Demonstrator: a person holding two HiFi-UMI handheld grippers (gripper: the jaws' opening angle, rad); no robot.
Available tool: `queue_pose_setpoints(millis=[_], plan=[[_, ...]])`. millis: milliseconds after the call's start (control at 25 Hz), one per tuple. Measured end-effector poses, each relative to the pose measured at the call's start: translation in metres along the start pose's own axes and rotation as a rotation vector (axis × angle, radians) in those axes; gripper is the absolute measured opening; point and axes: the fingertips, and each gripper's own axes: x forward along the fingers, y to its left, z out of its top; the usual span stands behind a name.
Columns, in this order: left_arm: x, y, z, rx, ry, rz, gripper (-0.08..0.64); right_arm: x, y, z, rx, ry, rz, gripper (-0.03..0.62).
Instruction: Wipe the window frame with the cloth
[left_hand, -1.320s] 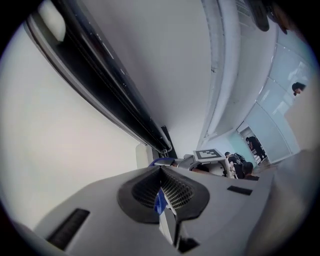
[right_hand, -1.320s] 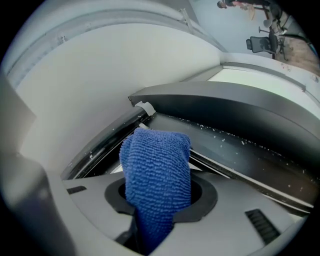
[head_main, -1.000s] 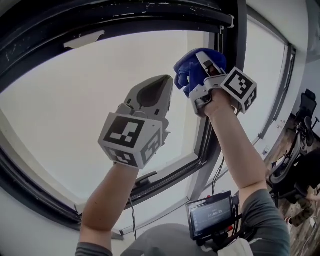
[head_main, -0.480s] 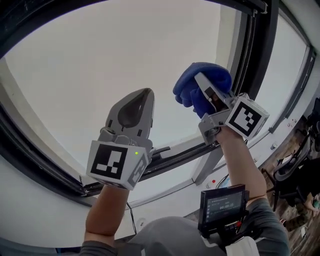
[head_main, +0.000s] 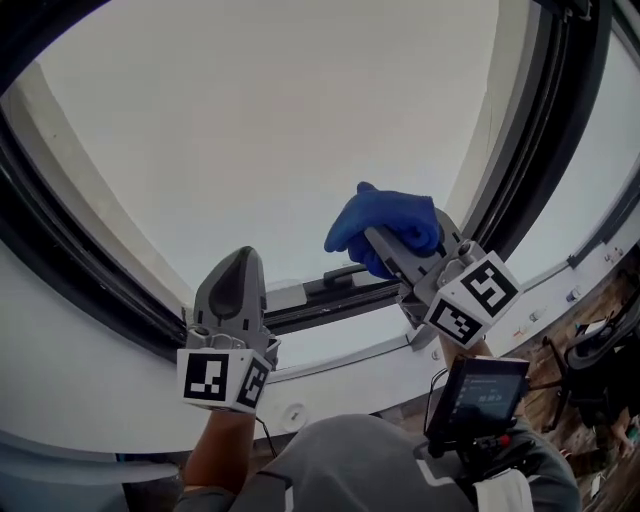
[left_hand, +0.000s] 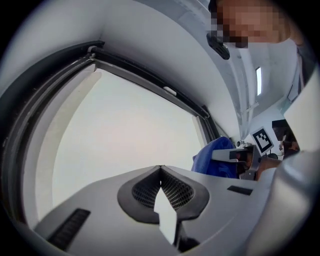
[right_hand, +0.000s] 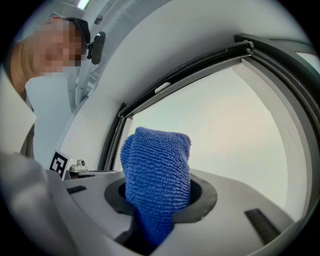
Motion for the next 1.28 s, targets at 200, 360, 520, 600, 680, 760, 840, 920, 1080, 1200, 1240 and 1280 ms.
queue_pose_setpoints(millis=[200, 360, 520, 600, 680, 760, 840, 920, 1080, 1200, 1240, 1280], plan=[[-0.030, 0.000, -0.032, -0.047, 0.031, 0.011, 0.009, -0.008, 0.023, -0.035, -0.037, 0.058, 0.028, 0.141], [-0.058, -0.003, -0.070, -0.052, 0.112, 0.030, 0.009, -0.018, 0.043, -0.064, -0.040, 0.112, 0.043, 0.141], [-0.076, 0.002, -0.088, -0.017, 0.146, 0.055, 0.009, -0.020, 0.053, -0.084, -0.034, 0.151, 0.027, 0.141], [-0.085, 0.007, -0.093, -0.027, 0.153, 0.084, 0.009, -0.022, 0.058, -0.093, -0.054, 0.172, 0.022, 0.141], [-0.091, 0.007, -0.098, -0.049, 0.157, 0.081, 0.009, -0.023, 0.062, -0.099, -0.049, 0.189, 0.019, 0.141], [-0.095, 0.002, -0.099, -0.059, 0.144, 0.051, 0.008, -0.023, 0.066, -0.104, -0.046, 0.200, 0.026, 0.141], [-0.098, 0.000, -0.098, -0.066, 0.127, 0.043, 0.009, -0.025, 0.070, -0.111, -0.048, 0.206, 0.044, 0.138], [-0.101, 0.003, -0.099, -0.091, 0.125, 0.056, 0.008, -0.026, 0.072, -0.115, -0.040, 0.217, 0.051, 0.133], [-0.103, 0.005, -0.100, -0.114, 0.137, 0.068, 0.009, -0.027, 0.072, -0.116, -0.025, 0.217, 0.050, 0.133], [-0.104, 0.003, -0.099, -0.086, 0.143, 0.067, 0.009, -0.028, 0.072, -0.116, -0.019, 0.214, 0.053, 0.133], [-0.103, 0.002, -0.099, -0.071, 0.146, 0.063, 0.009, -0.028, 0.072, -0.115, -0.019, 0.209, 0.054, 0.133], [-0.103, 0.001, -0.099, -0.052, 0.150, 0.059, 0.009, -0.028, 0.072, -0.114, -0.020, 0.206, 0.054, 0.133]])
